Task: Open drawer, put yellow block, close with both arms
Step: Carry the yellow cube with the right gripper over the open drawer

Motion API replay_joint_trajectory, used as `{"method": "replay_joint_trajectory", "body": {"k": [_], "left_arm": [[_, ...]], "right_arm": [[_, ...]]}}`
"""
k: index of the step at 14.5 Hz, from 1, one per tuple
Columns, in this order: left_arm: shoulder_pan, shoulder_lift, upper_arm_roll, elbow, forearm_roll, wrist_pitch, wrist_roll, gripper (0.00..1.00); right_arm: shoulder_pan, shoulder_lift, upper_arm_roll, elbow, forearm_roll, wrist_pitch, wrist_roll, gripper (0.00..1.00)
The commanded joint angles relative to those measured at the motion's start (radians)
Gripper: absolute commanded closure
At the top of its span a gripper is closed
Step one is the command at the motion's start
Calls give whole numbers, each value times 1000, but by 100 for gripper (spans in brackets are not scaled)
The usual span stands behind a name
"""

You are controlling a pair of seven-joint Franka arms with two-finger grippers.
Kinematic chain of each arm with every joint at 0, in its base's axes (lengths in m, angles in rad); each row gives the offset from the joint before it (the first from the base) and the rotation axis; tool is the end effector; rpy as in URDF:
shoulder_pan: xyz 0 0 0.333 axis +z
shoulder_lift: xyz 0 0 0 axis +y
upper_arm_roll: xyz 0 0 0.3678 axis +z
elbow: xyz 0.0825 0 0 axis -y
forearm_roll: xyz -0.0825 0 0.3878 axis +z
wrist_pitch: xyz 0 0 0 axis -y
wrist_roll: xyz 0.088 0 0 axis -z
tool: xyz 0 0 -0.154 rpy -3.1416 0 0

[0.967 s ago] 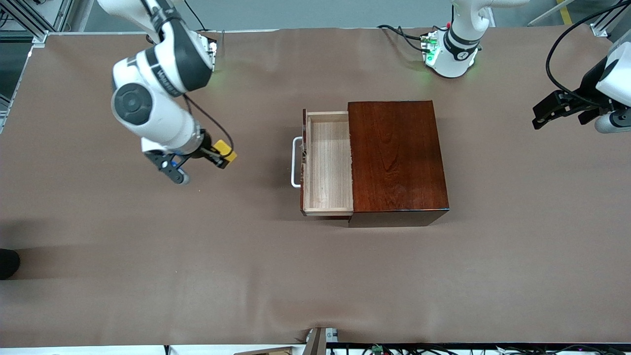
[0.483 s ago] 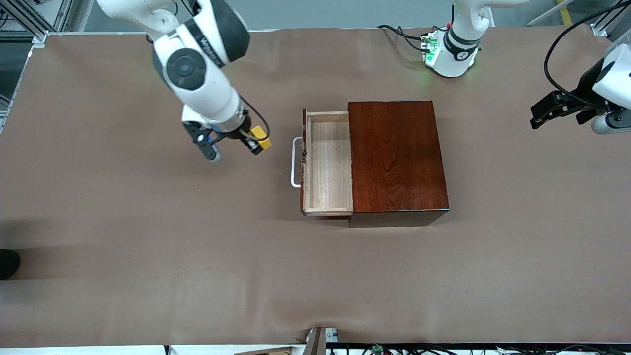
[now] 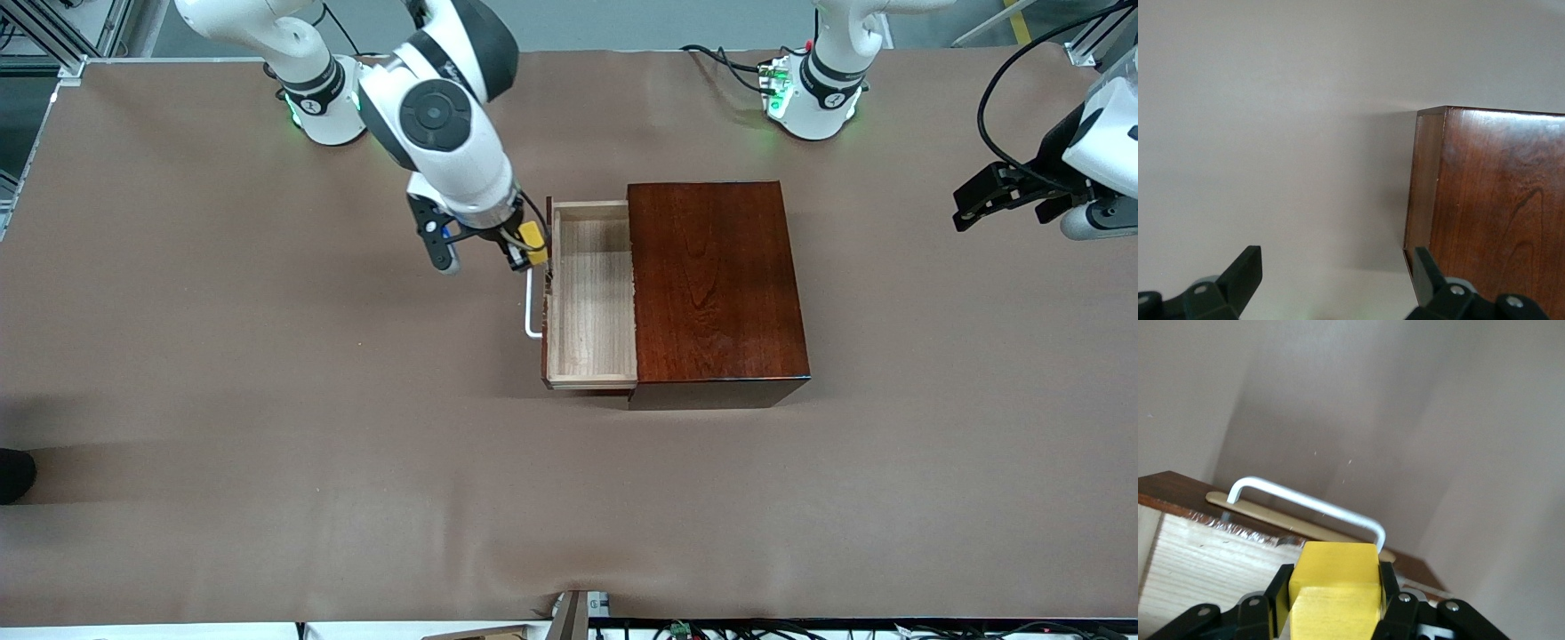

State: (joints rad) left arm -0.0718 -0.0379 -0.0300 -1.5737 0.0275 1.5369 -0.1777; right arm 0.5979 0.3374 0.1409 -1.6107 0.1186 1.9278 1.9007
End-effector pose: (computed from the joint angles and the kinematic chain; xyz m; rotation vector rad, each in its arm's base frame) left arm 0.5390 -0.0511 0.6458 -3.1111 -0.1196 -0.0079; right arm 0.4970 0.4574 0.4342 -2.5563 1.7712 0.2443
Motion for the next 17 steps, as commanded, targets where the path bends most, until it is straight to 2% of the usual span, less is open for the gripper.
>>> {"method": "replay_joint_trajectory", "body": {"k": [1,8,13,17], "left_arm": [[7,-30,-4,-23,-11,-1,27,0],[9,-28,-4,-29,-9,0,29,0],[7,-28,-4,-34,-9,0,29,0],[7,-28,-4,-34,-11,0,29,0]], "right_arm": [[61,112,-12,138,6,-16,135,100],[97,175,-12,155,10,42,241,100],[97,216,-12,155,1,76,225,100],[111,255,-14,152,-2,164,235,100]]}}
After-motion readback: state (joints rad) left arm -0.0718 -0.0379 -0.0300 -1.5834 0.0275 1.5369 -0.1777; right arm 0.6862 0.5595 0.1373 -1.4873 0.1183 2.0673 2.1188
